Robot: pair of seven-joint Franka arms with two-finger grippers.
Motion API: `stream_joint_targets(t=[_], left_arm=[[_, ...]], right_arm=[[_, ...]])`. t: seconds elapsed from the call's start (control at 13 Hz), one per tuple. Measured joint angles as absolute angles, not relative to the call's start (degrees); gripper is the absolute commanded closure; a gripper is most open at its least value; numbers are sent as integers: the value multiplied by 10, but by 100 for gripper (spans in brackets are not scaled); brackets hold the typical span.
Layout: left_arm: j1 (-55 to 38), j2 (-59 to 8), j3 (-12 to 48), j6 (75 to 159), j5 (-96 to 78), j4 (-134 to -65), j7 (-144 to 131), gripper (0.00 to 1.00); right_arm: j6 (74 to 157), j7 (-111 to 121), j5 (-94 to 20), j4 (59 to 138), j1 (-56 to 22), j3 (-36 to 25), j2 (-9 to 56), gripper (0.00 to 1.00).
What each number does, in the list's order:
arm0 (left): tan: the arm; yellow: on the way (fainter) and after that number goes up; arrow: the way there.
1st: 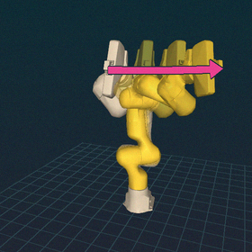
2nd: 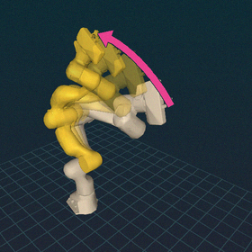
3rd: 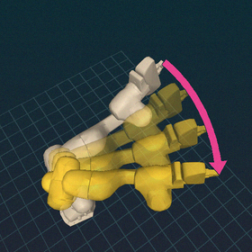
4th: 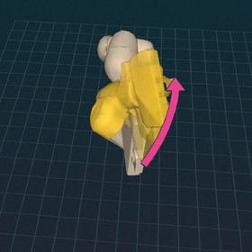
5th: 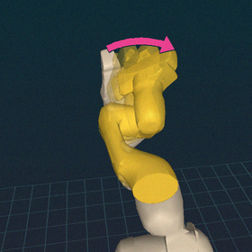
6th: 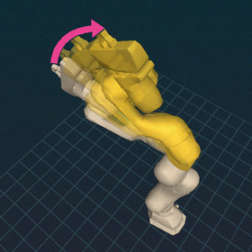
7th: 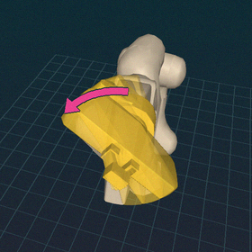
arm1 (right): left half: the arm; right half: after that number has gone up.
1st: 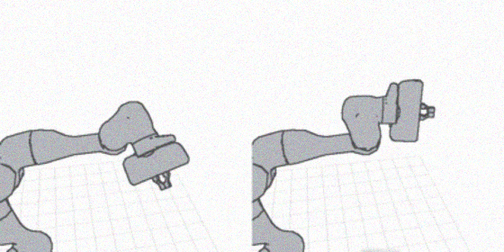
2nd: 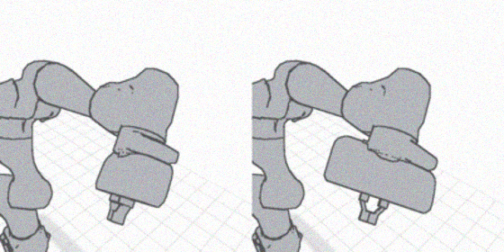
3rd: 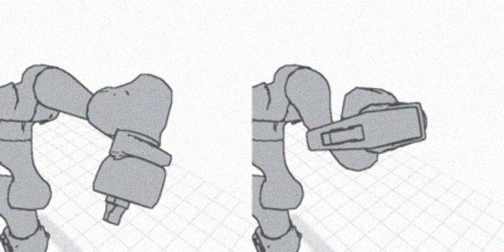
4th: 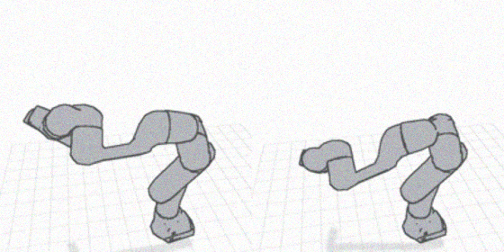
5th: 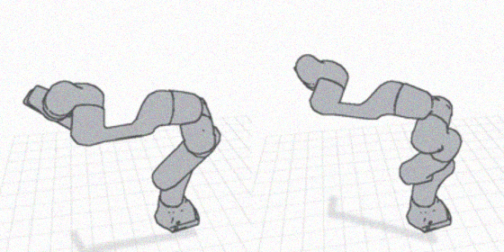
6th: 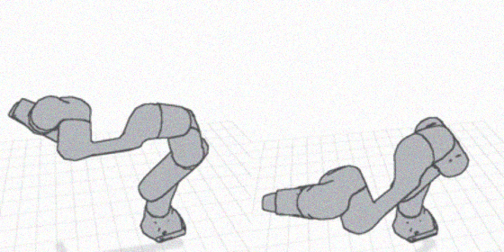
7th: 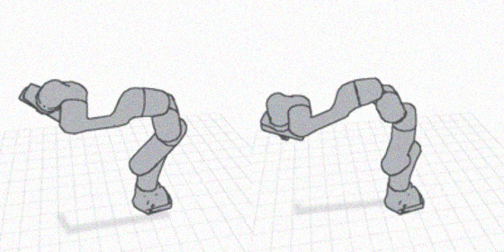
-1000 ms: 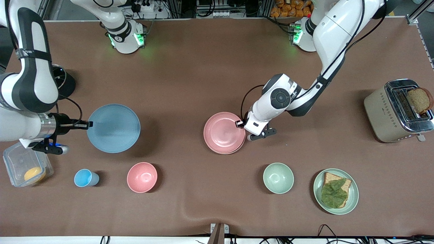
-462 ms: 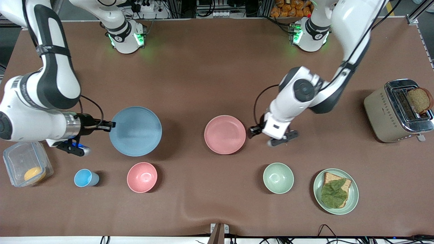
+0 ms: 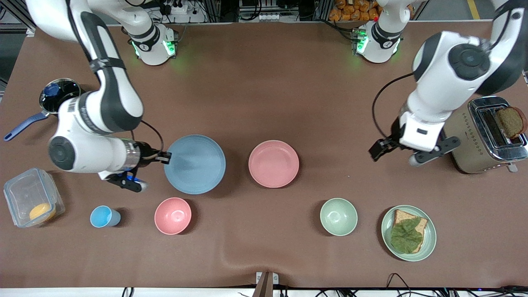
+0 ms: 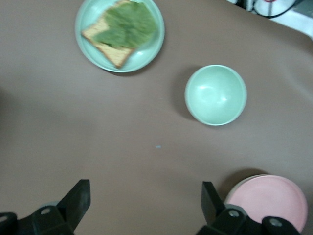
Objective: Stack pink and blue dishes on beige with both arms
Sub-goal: 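Release the pink plate with the left gripper while the right gripper carries blue, then lower the blue plate onto the pink plate and open the right gripper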
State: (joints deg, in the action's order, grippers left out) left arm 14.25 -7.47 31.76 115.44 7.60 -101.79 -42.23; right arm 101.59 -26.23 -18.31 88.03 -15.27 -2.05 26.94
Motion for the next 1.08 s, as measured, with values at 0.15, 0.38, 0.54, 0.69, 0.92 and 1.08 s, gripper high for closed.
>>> stream_joint_targets(t=[0.15,0.38,0.54,0.69,0.92,1.08], left_arm=[[180,-55,317,1116,76,-998,-359,0],[216,-40,316,1100,76,-978,-303,0],[222,-39,316,1093,76,-971,-290,0],[223,-37,316,1059,73,-953,-285,0],[223,-29,321,1009,59,-919,-284,0],[223,-26,321,998,57,-915,-280,0]], right_arm=[[1048,-298,-183,880,-182,-20,283,100],[1081,-327,-183,880,-225,-20,309,100],[1111,-338,-184,880,-257,-20,327,100],[1145,-345,-184,880,-287,-20,341,100],[1175,-347,-184,879,-314,-20,351,100],[1191,-348,-184,879,-323,-20,356,100]])
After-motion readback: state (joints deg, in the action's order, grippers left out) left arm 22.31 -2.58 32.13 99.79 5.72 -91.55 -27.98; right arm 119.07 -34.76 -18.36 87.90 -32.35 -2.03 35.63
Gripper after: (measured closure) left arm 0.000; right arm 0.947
